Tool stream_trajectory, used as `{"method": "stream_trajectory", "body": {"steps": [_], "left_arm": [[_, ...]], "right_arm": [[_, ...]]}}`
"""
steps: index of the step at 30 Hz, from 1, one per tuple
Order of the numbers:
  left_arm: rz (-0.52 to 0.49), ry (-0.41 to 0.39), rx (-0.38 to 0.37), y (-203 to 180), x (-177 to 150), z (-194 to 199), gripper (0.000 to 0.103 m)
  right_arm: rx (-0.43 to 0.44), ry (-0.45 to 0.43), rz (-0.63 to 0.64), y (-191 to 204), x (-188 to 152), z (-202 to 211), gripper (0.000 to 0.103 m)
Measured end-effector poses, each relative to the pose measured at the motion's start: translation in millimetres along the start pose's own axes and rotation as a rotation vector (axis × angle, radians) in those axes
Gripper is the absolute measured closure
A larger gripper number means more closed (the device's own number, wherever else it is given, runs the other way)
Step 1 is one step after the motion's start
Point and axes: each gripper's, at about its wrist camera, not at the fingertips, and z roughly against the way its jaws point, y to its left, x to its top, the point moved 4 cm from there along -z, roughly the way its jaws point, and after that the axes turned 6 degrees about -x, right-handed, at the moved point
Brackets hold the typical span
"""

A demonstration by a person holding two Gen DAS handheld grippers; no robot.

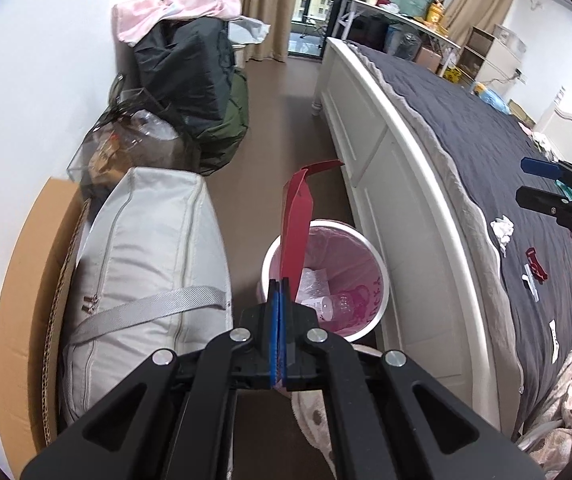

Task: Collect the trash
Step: 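Open the right tool over the bin dropping the bottle while the left tool drops the packet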

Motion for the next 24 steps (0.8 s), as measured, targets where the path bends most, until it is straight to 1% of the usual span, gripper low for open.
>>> {"method": "stream_trajectory", "body": {"steps": [9,12,15,19,24], "left_arm": [[-0.096,0.040,-0.069,-37,20,-29,0.103],[-0.127,0.060,-0.091,-47,28,-45,0.103],[-0.161,0.100,-0.108,-55,33,-68,0.103],[-0.208,0.142,-0.128,-66,41,-97,0.103],[-0.235,0.155,-0.144,-76,51,-118,0.103]], "right_arm": [[-0.067,-0.005,-0.093,-44,-22,17,0.007],[-0.088,-0.007,-0.131,-59,-30,25,0.007],[-0.115,-0.011,-0.163,-73,-39,34,0.007],[-0.174,-0.020,-0.188,-88,-49,45,0.007],[-0.233,-0.020,-0.246,-107,-61,55,0.007]]}}
